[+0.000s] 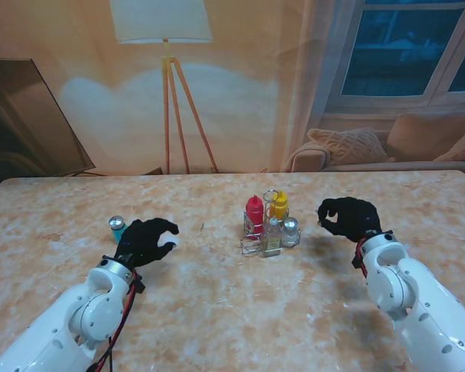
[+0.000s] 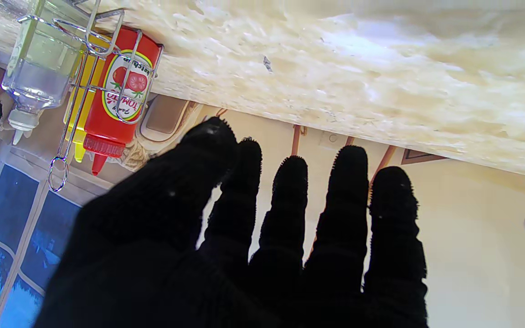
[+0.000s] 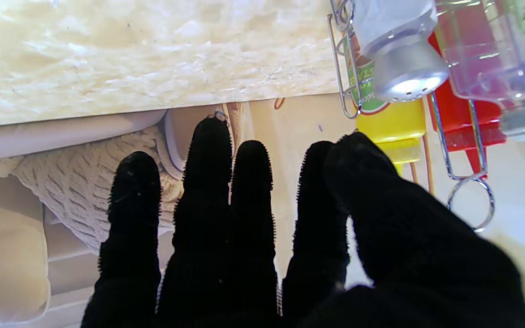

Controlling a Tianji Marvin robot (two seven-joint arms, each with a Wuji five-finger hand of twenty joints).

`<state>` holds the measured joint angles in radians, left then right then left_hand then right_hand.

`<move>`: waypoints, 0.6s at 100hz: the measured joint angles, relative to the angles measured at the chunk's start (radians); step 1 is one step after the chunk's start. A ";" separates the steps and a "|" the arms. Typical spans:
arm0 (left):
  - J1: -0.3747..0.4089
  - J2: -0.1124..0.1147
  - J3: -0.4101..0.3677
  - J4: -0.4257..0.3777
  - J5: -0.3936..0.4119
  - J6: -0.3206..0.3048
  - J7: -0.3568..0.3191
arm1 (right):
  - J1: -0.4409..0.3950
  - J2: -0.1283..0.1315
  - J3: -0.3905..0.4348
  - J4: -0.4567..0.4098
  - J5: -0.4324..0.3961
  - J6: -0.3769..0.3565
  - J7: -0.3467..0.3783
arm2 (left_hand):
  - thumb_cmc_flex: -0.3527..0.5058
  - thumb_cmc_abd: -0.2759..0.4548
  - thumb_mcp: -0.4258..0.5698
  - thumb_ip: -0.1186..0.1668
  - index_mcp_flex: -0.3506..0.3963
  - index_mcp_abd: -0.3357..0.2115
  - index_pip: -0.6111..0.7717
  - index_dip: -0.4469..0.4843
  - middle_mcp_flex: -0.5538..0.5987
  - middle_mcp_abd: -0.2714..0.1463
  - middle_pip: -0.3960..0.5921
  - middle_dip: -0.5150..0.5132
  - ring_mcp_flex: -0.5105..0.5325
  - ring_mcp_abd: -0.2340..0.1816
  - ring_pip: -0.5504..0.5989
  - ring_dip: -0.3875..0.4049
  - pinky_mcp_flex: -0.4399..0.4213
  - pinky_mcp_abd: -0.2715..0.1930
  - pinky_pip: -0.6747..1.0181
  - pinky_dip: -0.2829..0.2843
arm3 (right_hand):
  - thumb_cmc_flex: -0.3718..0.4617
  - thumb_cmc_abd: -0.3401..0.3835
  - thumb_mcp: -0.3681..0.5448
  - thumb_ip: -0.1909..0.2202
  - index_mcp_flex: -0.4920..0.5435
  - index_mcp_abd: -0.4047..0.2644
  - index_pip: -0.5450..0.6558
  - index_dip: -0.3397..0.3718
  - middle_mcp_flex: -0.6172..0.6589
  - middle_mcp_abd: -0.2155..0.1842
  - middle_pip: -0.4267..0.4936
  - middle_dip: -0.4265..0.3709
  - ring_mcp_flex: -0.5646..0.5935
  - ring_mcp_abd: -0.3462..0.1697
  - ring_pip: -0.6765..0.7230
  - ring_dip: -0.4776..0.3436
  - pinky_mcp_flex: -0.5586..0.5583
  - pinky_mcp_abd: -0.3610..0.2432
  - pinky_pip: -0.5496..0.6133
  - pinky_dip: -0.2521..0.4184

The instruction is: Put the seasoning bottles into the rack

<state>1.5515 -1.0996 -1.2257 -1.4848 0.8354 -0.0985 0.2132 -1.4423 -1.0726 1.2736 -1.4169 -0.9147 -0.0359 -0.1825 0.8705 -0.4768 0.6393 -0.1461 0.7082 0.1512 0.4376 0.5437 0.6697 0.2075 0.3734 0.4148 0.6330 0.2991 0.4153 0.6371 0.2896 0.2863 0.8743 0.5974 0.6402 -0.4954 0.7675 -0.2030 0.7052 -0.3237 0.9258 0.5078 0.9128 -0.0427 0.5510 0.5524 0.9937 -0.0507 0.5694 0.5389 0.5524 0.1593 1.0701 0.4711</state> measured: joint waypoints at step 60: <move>-0.012 -0.001 0.011 0.005 -0.009 0.007 -0.006 | 0.043 -0.017 -0.048 0.093 0.043 0.019 -0.040 | 0.000 0.000 0.000 0.000 0.000 0.000 0.000 0.000 0.000 0.000 0.000 0.000 0.000 0.000 0.000 0.000 0.000 0.000 0.000 0.000 | 0.000 0.000 0.000 0.000 0.000 0.009 0.000 0.007 0.000 0.000 0.010 0.000 -0.002 0.001 0.012 0.000 -0.007 0.011 0.001 0.000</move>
<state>1.5397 -1.1003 -1.2146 -1.4796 0.8260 -0.0920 0.2068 -1.3996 -1.0896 1.2252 -1.3240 -0.8714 -0.0170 -0.2224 0.8705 -0.4768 0.6393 -0.1461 0.7082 0.1512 0.4376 0.5437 0.6697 0.2075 0.3734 0.4148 0.6330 0.2991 0.4153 0.6371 0.2896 0.2863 0.8743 0.5974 0.6402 -0.4954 0.7675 -0.2030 0.7055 -0.3144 0.9261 0.5147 0.9129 -0.0424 0.5613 0.5524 0.9921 -0.0492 0.5809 0.5389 0.5449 0.1704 1.0709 0.4711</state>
